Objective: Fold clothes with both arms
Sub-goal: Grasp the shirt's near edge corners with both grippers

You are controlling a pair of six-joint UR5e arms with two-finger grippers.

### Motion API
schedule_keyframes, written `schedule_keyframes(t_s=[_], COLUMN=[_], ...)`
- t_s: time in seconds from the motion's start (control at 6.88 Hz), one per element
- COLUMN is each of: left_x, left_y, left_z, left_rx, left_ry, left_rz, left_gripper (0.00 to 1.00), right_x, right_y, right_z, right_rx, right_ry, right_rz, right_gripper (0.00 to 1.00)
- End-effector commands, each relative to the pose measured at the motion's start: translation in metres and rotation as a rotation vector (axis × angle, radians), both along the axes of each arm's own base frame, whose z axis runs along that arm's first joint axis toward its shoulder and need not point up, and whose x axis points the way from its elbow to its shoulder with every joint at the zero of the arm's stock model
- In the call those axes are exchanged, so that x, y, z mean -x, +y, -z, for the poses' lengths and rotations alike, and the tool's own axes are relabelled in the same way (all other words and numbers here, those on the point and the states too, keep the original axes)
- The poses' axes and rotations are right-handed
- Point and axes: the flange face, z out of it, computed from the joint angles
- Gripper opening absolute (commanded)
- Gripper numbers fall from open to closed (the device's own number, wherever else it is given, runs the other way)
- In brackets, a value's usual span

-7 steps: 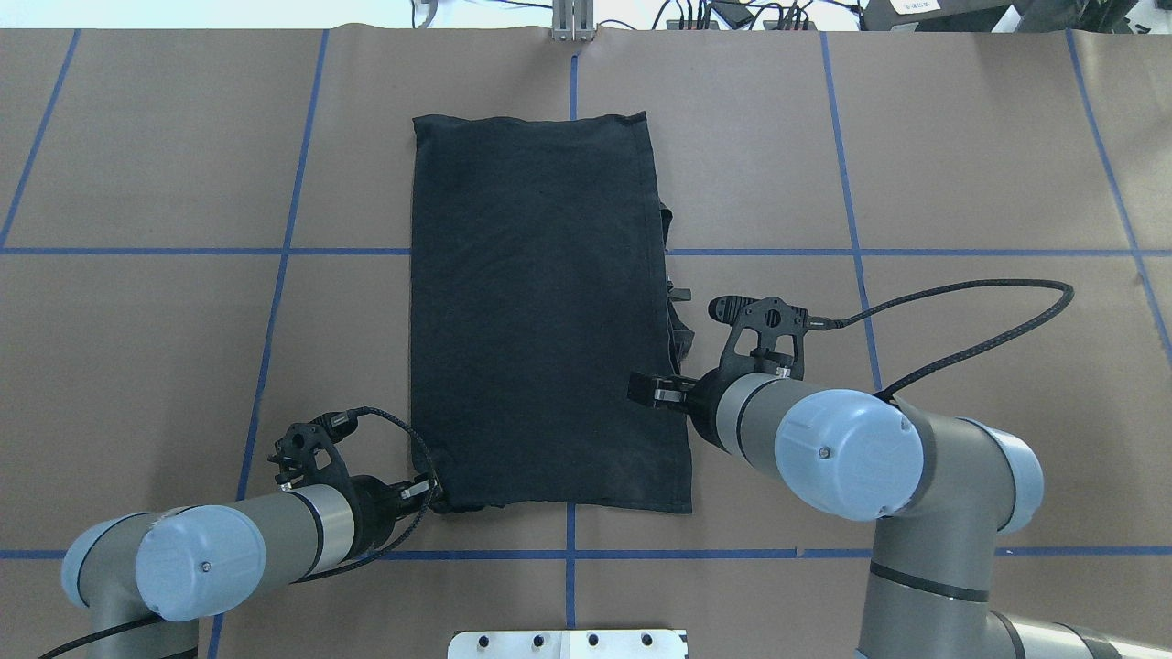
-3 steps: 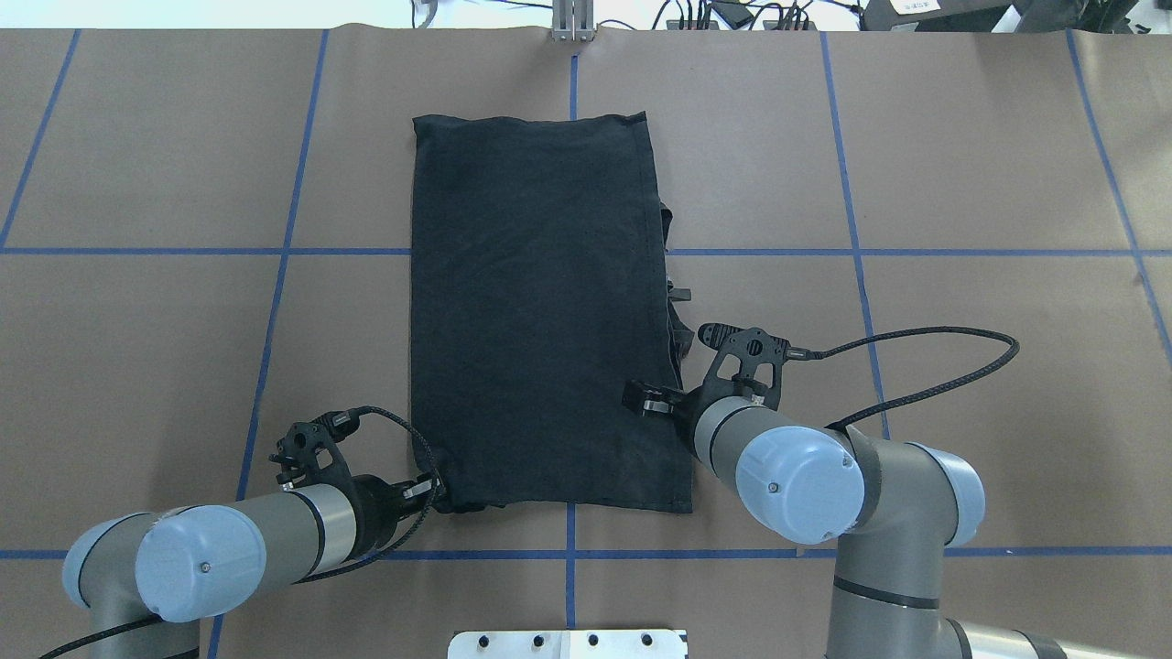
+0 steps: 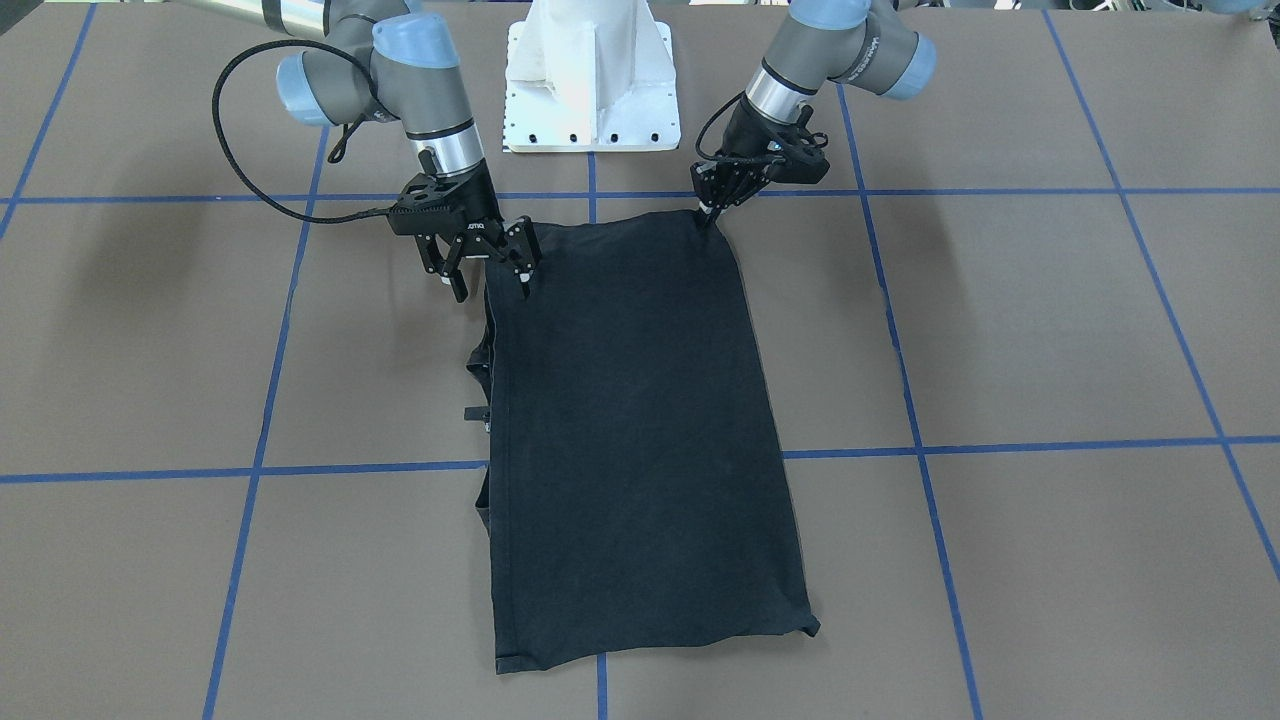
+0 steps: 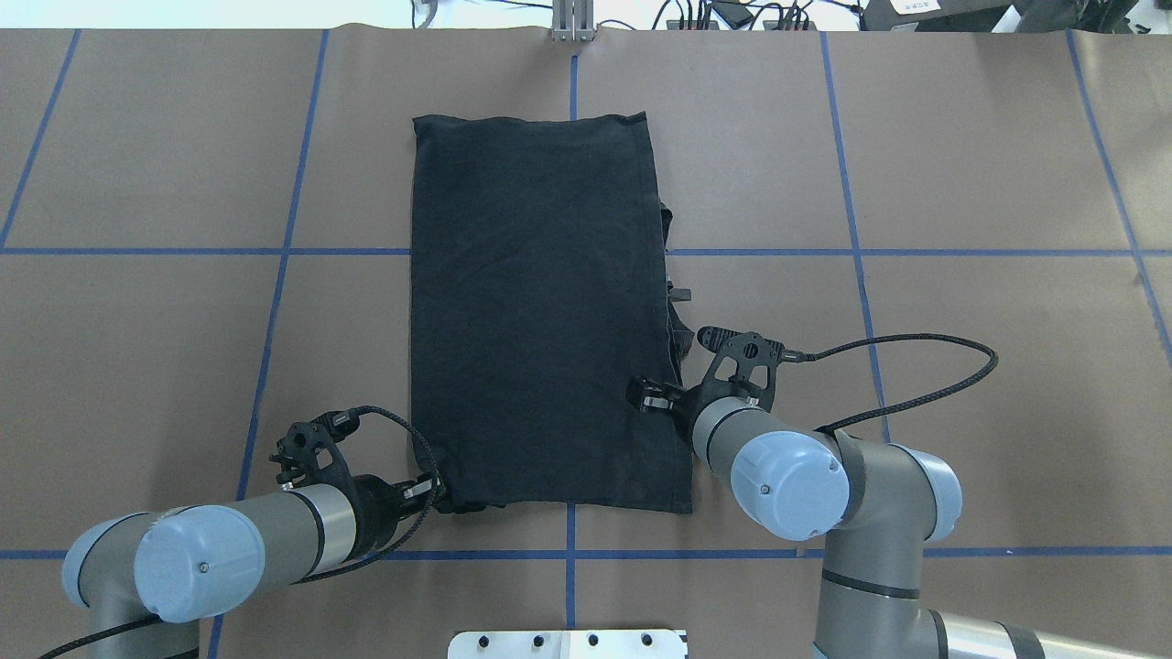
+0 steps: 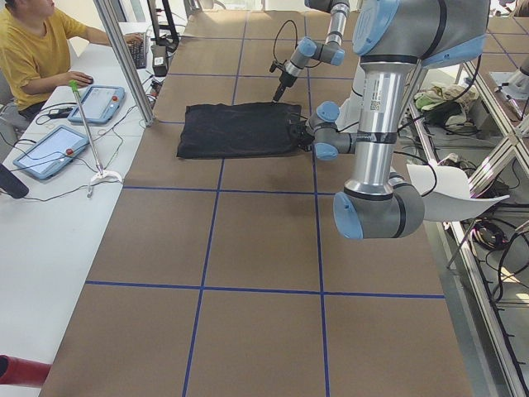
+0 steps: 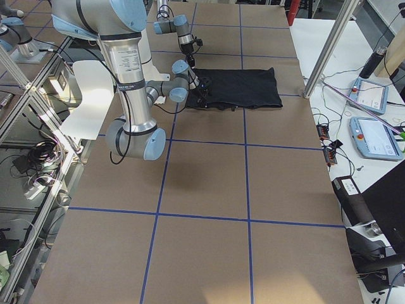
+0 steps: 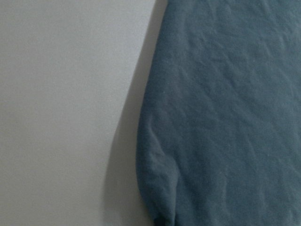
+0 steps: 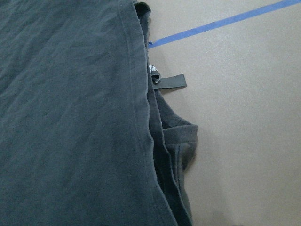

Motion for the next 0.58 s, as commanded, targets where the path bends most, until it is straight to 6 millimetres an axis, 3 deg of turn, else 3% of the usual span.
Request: schedule_keyframes(t_s=[0.0, 0.29, 0.44], left_x=[0.000, 0.001, 0.002], left_y=[0.000, 0.000, 0.000], left_z=[0.000, 0.001, 0.001], left_rx=[0.000, -0.002, -0.001], left_ry=[0.000, 0.002, 0.004], left_rz=[0.000, 0.000, 0.002], left_gripper=[0.00, 0.00, 0.00], right_x=[0.003, 0.022, 0.023], right_y=[-0.003, -0.014, -0.014], right_z=[-0.004, 0.002, 0.004], right_rx=[-0.008, -0.008, -0.009], right_ry=[0.011, 0.018, 0.017], right_rz=[-0.017, -0.027, -0.026], right_gripper=[0.76, 0.68, 0.64])
